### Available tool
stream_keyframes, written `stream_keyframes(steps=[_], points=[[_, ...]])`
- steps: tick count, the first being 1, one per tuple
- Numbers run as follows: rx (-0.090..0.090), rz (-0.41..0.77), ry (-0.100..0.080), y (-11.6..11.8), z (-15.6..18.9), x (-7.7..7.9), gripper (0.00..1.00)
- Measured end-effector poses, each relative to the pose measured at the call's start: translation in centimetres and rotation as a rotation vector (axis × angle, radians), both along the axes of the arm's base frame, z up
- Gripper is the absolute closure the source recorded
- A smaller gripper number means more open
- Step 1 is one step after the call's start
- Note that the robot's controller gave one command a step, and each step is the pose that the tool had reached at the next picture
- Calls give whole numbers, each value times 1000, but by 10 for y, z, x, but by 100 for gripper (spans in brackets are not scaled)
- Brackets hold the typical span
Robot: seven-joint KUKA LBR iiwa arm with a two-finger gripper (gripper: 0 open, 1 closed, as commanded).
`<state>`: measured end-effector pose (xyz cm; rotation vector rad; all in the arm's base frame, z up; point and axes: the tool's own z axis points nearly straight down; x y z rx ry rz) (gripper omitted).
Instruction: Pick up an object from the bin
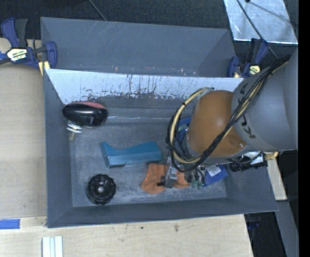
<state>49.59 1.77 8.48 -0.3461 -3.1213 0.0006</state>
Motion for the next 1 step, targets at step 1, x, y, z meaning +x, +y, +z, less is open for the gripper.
stream_keyframes(steps=[1], points=[[1, -16, -13, -2, 189, 55, 100]])
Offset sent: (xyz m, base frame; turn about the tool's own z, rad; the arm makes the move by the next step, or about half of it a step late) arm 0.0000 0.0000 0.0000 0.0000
